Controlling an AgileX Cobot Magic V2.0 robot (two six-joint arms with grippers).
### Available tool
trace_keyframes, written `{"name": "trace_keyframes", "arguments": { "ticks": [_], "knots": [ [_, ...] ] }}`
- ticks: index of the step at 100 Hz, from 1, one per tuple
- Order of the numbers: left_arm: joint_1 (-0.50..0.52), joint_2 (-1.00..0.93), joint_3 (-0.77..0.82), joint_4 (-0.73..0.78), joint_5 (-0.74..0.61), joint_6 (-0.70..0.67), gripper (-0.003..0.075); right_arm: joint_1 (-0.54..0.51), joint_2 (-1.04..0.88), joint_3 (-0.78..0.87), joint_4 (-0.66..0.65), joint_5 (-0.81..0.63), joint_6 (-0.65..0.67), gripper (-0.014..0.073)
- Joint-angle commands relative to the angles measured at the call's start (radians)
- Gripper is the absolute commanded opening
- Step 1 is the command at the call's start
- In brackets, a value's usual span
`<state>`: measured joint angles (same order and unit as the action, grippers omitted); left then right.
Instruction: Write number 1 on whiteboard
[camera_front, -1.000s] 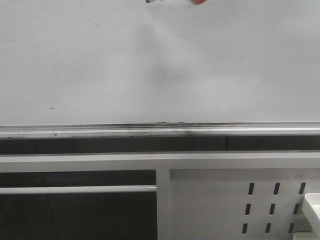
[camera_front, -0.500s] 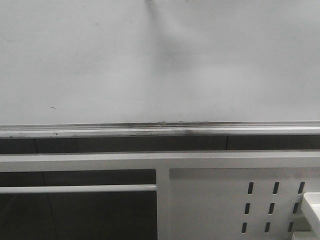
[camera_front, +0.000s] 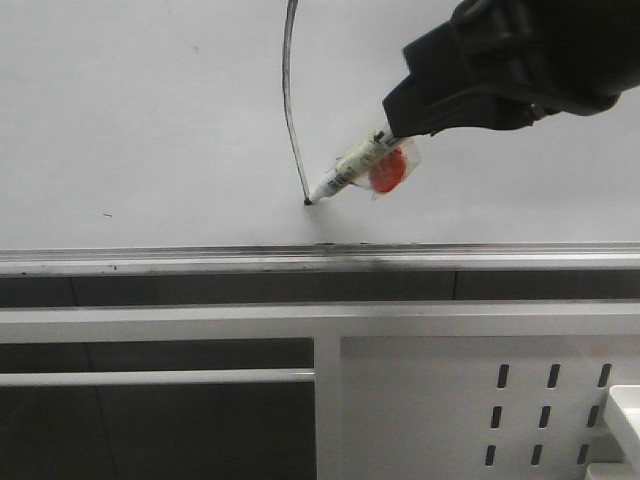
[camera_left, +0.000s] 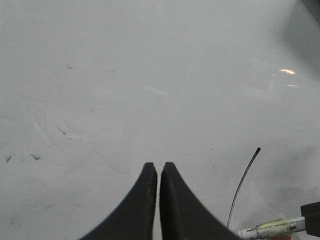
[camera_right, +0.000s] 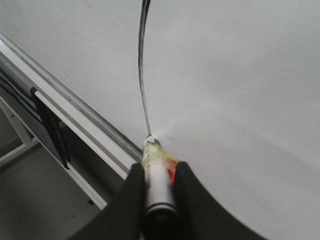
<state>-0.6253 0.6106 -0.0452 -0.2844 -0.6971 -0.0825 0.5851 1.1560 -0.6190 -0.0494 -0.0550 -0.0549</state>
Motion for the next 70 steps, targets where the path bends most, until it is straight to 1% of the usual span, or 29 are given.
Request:
{"name": "trace_keyframes", "arguments": {
  "ticks": [1,5,11,16,21,30,37,42,43,47,49,54,59,70],
  "knots": [
    [0.003,0.002,-0.025,0.007,-0.078,-0.003,-0.002,-0.005,-0.022,-0.033,-0.001,-0.091,-0.006,-0.0071],
    [0.003,0.002,-0.025,0.025,-0.078,-0.003,-0.002,0.02,-0.035,-0.033,-0.001,-0.08,-0.006,-0.0071],
    [0.003,0.002,-0.025,0.085,-0.078,-0.003,-0.002,0.087,-0.064,-0.033,-0.001,-0.039,-0.006,-0.0071],
    [0.003,0.002,-0.025,0.173,-0.078,-0.005,-0.002,0.154,-0.087,-0.033,-0.001,0.016,-0.006,-0.0071],
    [0.003,0.004,-0.029,0.302,-0.077,-0.008,-0.002,0.198,-0.098,-0.039,-0.001,0.066,-0.006,-0.0071],
    [0.003,0.01,-0.038,0.484,-0.06,-0.008,-0.0013,0.269,-0.106,-0.072,-0.001,0.225,-0.006,-0.0071],
    [0.001,0.026,-0.065,0.623,0.017,-0.029,0.0038,0.291,-0.102,-0.11,-0.001,0.317,-0.008,-0.0071],
    [0.001,0.042,-0.088,0.748,0.085,-0.073,0.0104,0.298,-0.102,-0.141,-0.001,0.359,-0.017,-0.0071],
    [0.001,0.045,-0.091,0.765,0.099,-0.079,0.0126,0.298,-0.102,-0.145,-0.001,0.364,-0.019,-0.0071],
    [0.001,0.065,-0.108,0.868,0.116,-0.12,0.0196,0.3,-0.102,-0.17,-0.001,0.394,-0.022,-0.0071],
    [0.001,0.077,-0.116,0.905,0.118,-0.137,0.0219,0.3,-0.102,-0.178,-0.001,0.411,-0.022,-0.0071],
    [0.001,0.108,-0.135,0.952,0.12,-0.166,0.0288,0.3,-0.099,-0.212,-0.003,0.444,-0.023,-0.0071],
    [0.001,0.143,-0.154,0.97,0.12,-0.176,0.0305,0.3,-0.097,-0.238,-0.003,0.467,-0.024,-0.0071],
    [0.001,0.234,-0.195,1.0,0.095,-0.176,0.0292,0.312,-0.08,-0.287,-0.003,0.499,-0.066,-0.0071]
  ]
}}
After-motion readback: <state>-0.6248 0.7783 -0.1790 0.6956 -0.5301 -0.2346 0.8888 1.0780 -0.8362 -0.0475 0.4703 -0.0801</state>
